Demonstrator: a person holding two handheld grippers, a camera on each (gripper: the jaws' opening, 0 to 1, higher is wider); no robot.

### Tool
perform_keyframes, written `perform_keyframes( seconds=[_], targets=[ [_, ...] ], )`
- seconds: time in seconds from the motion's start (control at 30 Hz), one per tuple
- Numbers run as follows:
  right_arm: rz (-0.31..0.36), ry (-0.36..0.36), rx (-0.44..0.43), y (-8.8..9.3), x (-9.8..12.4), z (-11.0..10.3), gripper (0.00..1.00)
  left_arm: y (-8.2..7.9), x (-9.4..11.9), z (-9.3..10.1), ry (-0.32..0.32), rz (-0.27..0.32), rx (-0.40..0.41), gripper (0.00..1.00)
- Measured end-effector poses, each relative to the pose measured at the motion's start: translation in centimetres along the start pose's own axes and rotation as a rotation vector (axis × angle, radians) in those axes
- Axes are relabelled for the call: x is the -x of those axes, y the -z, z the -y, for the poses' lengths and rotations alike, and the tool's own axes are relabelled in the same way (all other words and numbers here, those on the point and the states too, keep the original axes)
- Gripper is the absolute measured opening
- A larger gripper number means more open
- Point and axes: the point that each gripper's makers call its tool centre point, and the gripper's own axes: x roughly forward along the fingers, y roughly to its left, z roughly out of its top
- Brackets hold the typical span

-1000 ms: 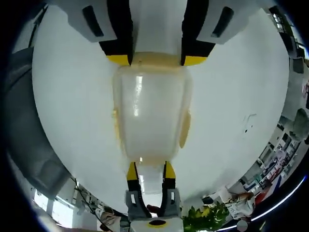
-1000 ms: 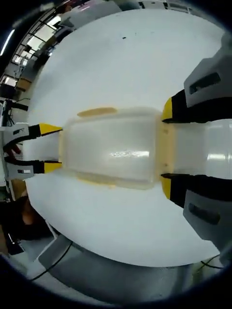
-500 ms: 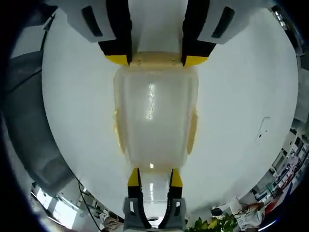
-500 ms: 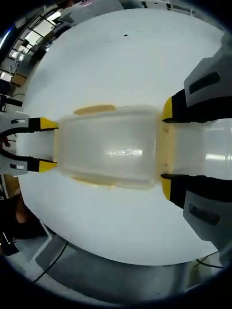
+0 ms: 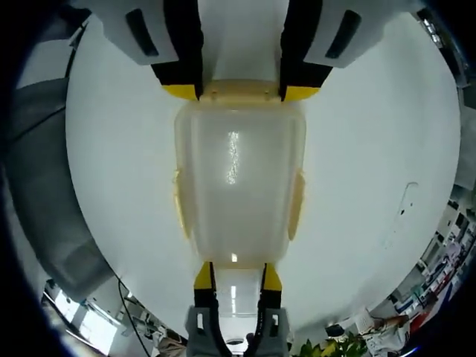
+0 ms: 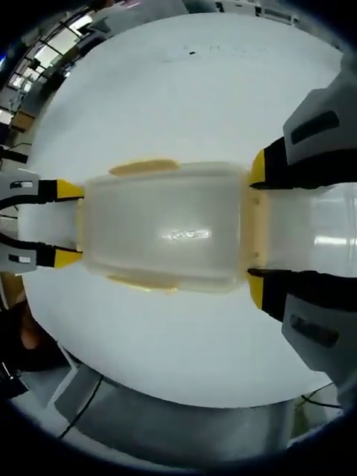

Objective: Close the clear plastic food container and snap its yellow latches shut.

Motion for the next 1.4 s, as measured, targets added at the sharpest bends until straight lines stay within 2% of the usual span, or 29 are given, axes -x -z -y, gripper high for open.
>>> perform_keyframes(
  seconds=[0.23,0.33,0.43,0.5,0.73,1.17,1.23,1.33,1.4],
  targets=[
    [-0.136,-0.008,0.016,0.0,-0.2,0.3,0.37,0.2,0.2,-0.1,-0.004,0.047,0.014,0.34],
    [-0.151,-0.009,0.013,0.1,-0.2,0.4,0.36,0.2,0.1,-0.1,-0.006,0.047,0.019,0.34],
    [-0.172,-0.005,0.007,0.2,-0.1,0.3,0.37,0.2,0.0,-0.1,-0.008,-0.009,0.014,0.34],
    [-0.186,-0.005,0.006,0.2,-0.1,0.2,0.37,0.2,0.0,-0.2,-0.008,-0.023,0.014,0.34],
    [-0.221,-0.011,0.018,0.3,-0.1,0.4,0.38,0.4,0.0,-0.3,-0.004,-0.010,0.019,0.35],
    [-0.183,0.011,0.006,0.5,0.2,-0.2,0.37,0.3,-0.2,-0.4,-0.016,-0.042,0.030,0.33],
    [-0.165,0.016,0.002,0.5,0.3,-0.3,0.37,0.2,-0.2,-0.4,-0.014,-0.068,0.018,0.33],
    [-0.094,0.036,0.001,0.4,0.4,-0.6,0.36,0.1,-0.3,-0.3,-0.007,-0.094,0.006,0.33],
    [-0.087,0.020,-0.008,0.7,0.4,-1.1,0.36,0.0,-0.2,0.3,0.014,-0.099,0.018,0.33]
  ],
)
